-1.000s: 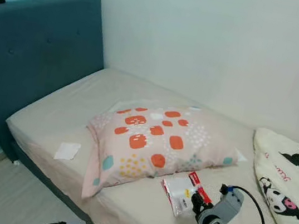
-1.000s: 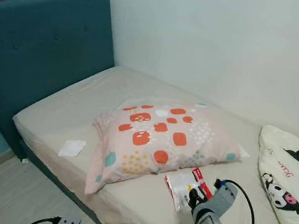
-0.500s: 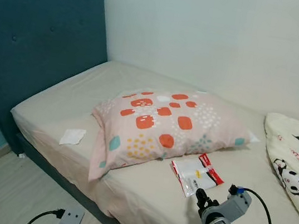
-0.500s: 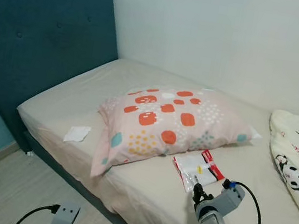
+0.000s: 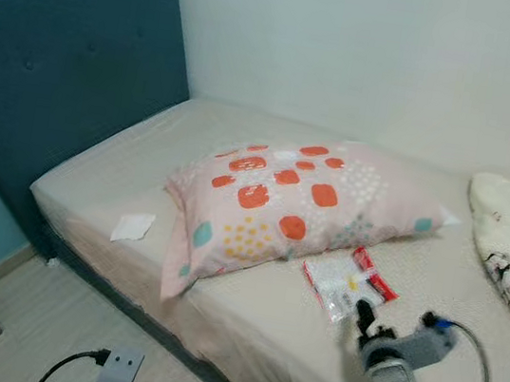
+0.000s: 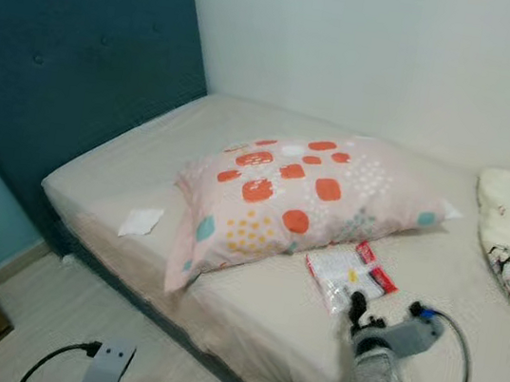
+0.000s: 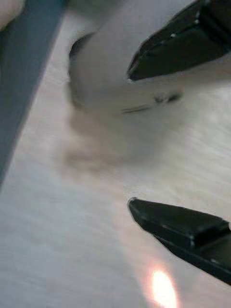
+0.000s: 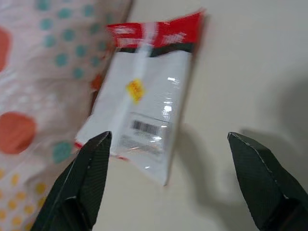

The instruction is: Clean up the room

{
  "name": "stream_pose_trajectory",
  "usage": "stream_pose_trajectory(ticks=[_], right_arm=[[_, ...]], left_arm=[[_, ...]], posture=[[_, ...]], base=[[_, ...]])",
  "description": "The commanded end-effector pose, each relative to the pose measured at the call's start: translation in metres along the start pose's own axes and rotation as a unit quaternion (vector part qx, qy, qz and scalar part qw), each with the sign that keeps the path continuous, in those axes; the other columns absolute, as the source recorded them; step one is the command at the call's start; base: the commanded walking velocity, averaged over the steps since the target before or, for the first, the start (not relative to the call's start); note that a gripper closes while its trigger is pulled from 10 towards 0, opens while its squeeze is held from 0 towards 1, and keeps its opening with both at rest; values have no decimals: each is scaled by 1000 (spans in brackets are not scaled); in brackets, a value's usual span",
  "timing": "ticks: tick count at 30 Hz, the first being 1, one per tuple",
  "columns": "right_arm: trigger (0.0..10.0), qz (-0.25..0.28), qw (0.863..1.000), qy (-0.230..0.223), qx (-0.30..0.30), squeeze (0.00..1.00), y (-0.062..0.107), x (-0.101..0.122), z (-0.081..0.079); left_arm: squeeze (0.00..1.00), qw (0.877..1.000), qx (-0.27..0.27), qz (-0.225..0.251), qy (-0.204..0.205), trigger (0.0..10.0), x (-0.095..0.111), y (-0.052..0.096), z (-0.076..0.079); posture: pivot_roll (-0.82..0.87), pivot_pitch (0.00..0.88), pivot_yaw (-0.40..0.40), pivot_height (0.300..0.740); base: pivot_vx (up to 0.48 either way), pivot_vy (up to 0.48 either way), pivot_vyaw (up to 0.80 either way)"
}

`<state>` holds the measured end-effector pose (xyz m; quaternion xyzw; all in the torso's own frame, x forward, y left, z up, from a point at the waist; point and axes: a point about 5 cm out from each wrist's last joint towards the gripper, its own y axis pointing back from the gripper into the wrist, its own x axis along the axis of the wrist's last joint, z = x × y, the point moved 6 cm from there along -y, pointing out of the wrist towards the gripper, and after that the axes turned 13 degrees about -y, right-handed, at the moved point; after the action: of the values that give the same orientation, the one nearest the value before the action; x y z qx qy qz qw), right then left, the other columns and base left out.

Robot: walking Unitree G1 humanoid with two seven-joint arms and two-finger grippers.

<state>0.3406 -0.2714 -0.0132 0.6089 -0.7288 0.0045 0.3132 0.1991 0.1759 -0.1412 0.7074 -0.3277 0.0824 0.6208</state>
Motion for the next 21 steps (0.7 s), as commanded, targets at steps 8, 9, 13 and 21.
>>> stream_pose_trajectory(ticks=[8,9,13,21], right_arm=[[10000,37,996,-76,24,0,-2,17,-7],[10000,46,994,-85,44,0,-3,24,-13],[10000,58,990,-96,80,0,-3,35,-24],[10000,90,971,-122,184,0,-7,75,-71]], left_arm=[[0,994,-29,-103,-11,10000,-100,31,15],[0,995,-23,-94,-26,10000,-105,35,11],[0,996,-16,-78,-41,10000,-111,40,8],[0,991,49,111,-48,10000,27,27,-113]], posture=[[203,338,151,615],[223,370,163,615],[242,399,170,615],[304,503,189,615]], base=[[0,0,0],[0,0,0],[0,0,0],[0,0,0]])
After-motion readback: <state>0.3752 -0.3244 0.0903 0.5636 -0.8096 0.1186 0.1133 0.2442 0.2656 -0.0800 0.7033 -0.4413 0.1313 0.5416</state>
